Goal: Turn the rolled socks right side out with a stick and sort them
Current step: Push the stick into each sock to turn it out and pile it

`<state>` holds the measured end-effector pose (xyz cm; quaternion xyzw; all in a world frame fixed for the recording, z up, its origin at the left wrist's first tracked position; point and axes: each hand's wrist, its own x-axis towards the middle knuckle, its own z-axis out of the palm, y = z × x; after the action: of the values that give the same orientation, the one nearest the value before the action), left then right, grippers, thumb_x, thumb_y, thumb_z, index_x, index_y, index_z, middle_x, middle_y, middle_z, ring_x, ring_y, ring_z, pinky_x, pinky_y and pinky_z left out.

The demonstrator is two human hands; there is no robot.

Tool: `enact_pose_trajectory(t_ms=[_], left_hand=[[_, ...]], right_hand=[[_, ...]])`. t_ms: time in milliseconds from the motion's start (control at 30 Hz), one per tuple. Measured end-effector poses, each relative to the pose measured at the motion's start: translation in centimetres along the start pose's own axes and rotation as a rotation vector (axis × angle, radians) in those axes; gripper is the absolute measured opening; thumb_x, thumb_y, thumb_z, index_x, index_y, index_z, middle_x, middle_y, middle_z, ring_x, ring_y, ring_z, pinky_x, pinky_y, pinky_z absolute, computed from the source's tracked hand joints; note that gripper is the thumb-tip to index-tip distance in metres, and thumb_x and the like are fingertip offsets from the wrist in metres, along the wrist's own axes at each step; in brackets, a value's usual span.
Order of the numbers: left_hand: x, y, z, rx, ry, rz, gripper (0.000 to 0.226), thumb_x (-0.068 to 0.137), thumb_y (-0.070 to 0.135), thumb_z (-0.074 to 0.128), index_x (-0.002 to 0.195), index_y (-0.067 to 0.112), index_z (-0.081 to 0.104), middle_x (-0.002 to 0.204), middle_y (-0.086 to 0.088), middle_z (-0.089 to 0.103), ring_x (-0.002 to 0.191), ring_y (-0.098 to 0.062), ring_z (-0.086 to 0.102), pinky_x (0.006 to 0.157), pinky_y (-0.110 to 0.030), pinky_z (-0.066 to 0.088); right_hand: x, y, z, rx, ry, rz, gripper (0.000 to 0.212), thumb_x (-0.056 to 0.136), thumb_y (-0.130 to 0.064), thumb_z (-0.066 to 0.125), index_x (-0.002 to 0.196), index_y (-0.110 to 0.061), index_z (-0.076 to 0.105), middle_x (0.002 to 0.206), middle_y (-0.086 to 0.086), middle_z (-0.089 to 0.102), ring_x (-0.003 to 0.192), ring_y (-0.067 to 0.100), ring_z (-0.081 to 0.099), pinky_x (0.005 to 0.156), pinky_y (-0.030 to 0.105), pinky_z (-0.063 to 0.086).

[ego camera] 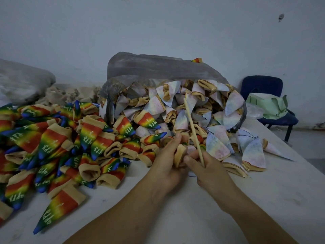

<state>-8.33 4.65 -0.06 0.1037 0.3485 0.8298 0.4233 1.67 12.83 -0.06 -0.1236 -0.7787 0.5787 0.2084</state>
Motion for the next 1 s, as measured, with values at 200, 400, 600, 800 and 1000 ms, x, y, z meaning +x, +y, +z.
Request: enact_pose_trajectory(t_ms=[200,400,600,800,1000], left_hand=[[0.5,2.5,-2.1,-0.414,-0.023,-0.013,0.015,0.085,0.018,0.069,0.079,0.004,0.073,0.072,-0.003,0.057,0.062,-0.010,0.057,0.059,-0.021,0.050],[0.7,3.6,-2.9,-0.514,0.033,0.095,0.017,0.076,0.005,0.070,0.082,-0.010,0.075,0.106,-0.021,0.071,0.096,-0.027,0.072,0.074,-0.035,0.062],[1.1,2.5,-2.5,-0.297,0.081,0.150,0.022,0.080,0.003,0.064,0.103,0.001,0.065,0.083,-0.013,0.071,0.068,-0.017,0.071,0.058,-0.030,0.058],[1.7,2.0,-1.9,-0.228,0.061,0.152,0.015,0.081,0.015,0.064,0.078,0.013,0.050,0.050,0.003,0.039,0.038,-0.005,0.033,0.041,-0.016,0.032],[1.3,2.3,-2.0,-0.326,0.007,0.154,0.039,0.085,0.029,0.062,0.052,0.018,0.044,0.039,0.006,0.026,0.030,-0.005,0.023,0.033,-0.015,0.021]], right_hand=[[-0.1,0.4,-2.1,-0.314,0.105,-0.083,0.051,0.083,-0.066,0.033,0.071,-0.024,0.058,0.061,-0.011,0.055,0.060,0.001,0.050,0.056,0.013,0.036],[0.0,0.8,-4.0,-0.728,0.032,-0.166,0.049,0.079,-0.071,0.027,0.062,-0.032,0.053,0.056,-0.001,0.054,0.061,0.006,0.053,0.054,0.023,0.039],[0.3,1.4,-3.4,-0.965,0.051,-0.209,0.039,0.083,-0.068,0.027,0.059,-0.039,0.039,0.052,-0.009,0.045,0.055,0.004,0.051,0.053,0.022,0.040],[0.2,1.4,-2.2,-1.072,0.086,-0.215,0.053,0.087,-0.065,0.017,0.088,-0.031,0.057,0.073,-0.006,0.061,0.072,0.011,0.059,0.066,0.031,0.048],[-0.1,1.6,0.9,-1.124,0.105,-0.176,0.049,0.096,-0.056,0.024,0.095,-0.026,0.063,0.060,-0.009,0.033,0.063,0.007,0.043,0.059,0.022,0.029]])
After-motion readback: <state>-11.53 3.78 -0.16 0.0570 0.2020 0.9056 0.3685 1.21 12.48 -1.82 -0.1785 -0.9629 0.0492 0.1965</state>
